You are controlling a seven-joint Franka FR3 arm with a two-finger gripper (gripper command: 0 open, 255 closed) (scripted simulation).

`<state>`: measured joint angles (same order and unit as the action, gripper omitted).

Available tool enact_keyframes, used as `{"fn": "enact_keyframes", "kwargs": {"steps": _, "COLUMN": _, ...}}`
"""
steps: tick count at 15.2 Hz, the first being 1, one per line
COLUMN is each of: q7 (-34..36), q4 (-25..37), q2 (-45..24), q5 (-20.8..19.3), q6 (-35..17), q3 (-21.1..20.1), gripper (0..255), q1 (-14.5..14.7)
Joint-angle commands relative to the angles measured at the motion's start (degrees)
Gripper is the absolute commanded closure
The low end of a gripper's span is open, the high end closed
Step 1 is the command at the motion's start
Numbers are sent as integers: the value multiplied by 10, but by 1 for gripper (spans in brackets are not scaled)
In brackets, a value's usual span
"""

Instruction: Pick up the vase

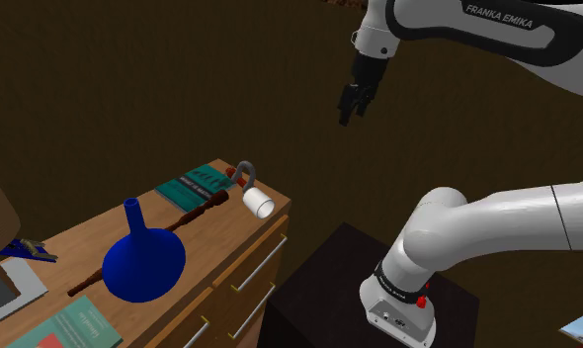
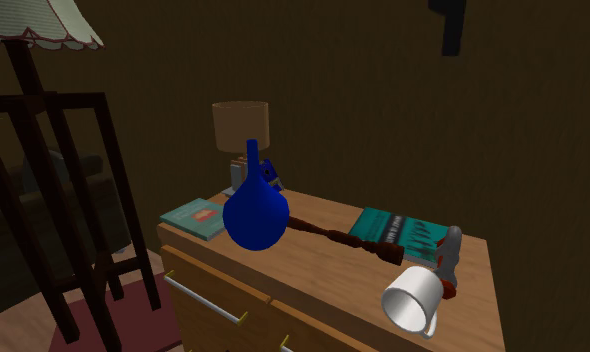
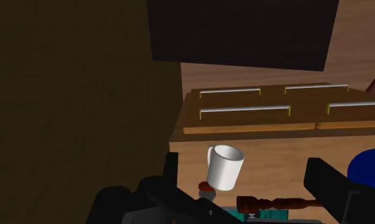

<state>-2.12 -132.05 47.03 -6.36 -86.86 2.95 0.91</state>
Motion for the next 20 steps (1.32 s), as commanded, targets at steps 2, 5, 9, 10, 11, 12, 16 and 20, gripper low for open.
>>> {"fn": "enact_keyframes", "kwargs": {"steps": 2, "q7": 11, "q4": -1, "q2": -8, "q5": 8, "q6": -8, "q3": -10, "gripper": 0, "q1": 4}}
{"fn": "enact_keyframes", "kwargs": {"steps": 5, "q7": 42, "q4": -2, "q2": -37, "q5": 31, "q6": -33, "q3": -38, "gripper": 0, "q1": 17}}
{"fn": "enact_keyframes", "kwargs": {"steps": 9, "q7": 83, "q4": 6, "q2": -82, "q5": 58, "q6": -67, "q3": -76, "gripper": 0, "q1": 33}}
{"fn": "enact_keyframes", "kwargs": {"steps": 10, "q7": 93, "q4": 10, "q2": -95, "q5": 63, "q6": -75, "q3": -85, "gripper": 0, "q1": 37}}
{"fn": "enact_keyframes", "kwargs": {"steps": 11, "q7": 103, "q4": 14, "q2": -108, "q5": 69, "q6": -83, "q3": -95, "gripper": 0, "q1": 40}}
{"fn": "enact_keyframes", "kwargs": {"steps": 12, "q7": 112, "q4": 19, "q2": -121, "q5": 74, "q6": -91, "q3": -104, "gripper": 0, "q1": 43}}
{"fn": "enact_keyframes", "kwargs": {"steps": 16, "q7": 151, "q4": 45, "q2": -180, "q5": 89, "q6": -123, "q3": -140, "gripper": 0, "q1": 55}}
{"fn": "enact_keyframes", "kwargs": {"steps": 20, "q7": 191, "q4": 80, "q2": -244, "q5": 97, "q6": -151, "q3": -175, "gripper": 0, "q1": 66}}
